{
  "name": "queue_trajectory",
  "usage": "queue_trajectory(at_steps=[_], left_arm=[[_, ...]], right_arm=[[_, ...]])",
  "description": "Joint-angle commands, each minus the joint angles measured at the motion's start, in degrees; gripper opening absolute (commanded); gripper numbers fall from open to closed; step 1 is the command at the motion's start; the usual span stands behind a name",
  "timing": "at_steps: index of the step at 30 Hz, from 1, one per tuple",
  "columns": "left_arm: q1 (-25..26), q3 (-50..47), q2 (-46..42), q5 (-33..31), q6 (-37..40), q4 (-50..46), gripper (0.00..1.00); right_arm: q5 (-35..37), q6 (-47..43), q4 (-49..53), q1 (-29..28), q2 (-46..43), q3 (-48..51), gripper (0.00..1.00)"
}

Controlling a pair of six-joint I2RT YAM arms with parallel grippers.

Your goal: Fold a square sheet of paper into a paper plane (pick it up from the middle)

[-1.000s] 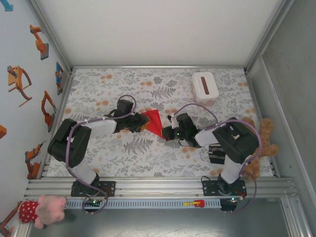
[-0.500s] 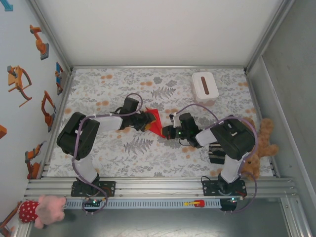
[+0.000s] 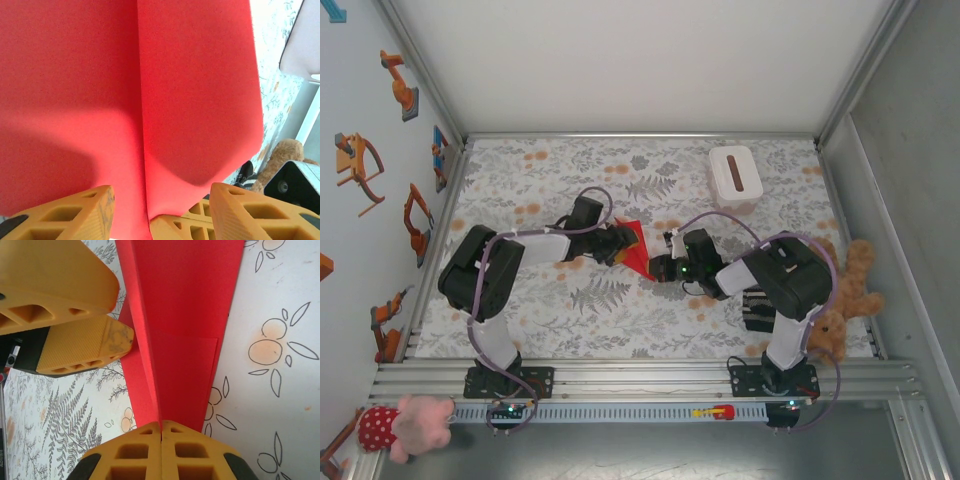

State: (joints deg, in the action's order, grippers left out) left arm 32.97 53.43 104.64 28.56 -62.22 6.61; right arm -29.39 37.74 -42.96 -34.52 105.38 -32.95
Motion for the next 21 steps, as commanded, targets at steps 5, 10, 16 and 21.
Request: queue_trajectory(at_steps=[5, 10, 16, 21], left_arm=[[0.25, 2.70, 1.79, 0.23, 2.19, -4.59, 0.53], [0.25, 4.25, 2.93, -2.19, 2.28, -10.74, 0.53], [0.25, 4.01, 2.21, -2.86, 2.50, -11.36, 0.52], [0.34, 2.95, -2.04, -1.49, 4.03, -5.77, 0.53]], right_arm=[[-1.10, 0.75, -1.96, 0.60, 1.10, 0.13, 0.00], [-1.33, 1.07, -1.95, 0.73, 0.96, 0.18, 0.00], [-1.64, 1.59, -1.89, 0.77, 1.64, -0.09, 0.00], [-1.73, 2.03, -1.88, 0.79, 2.76, -0.39, 0.00]])
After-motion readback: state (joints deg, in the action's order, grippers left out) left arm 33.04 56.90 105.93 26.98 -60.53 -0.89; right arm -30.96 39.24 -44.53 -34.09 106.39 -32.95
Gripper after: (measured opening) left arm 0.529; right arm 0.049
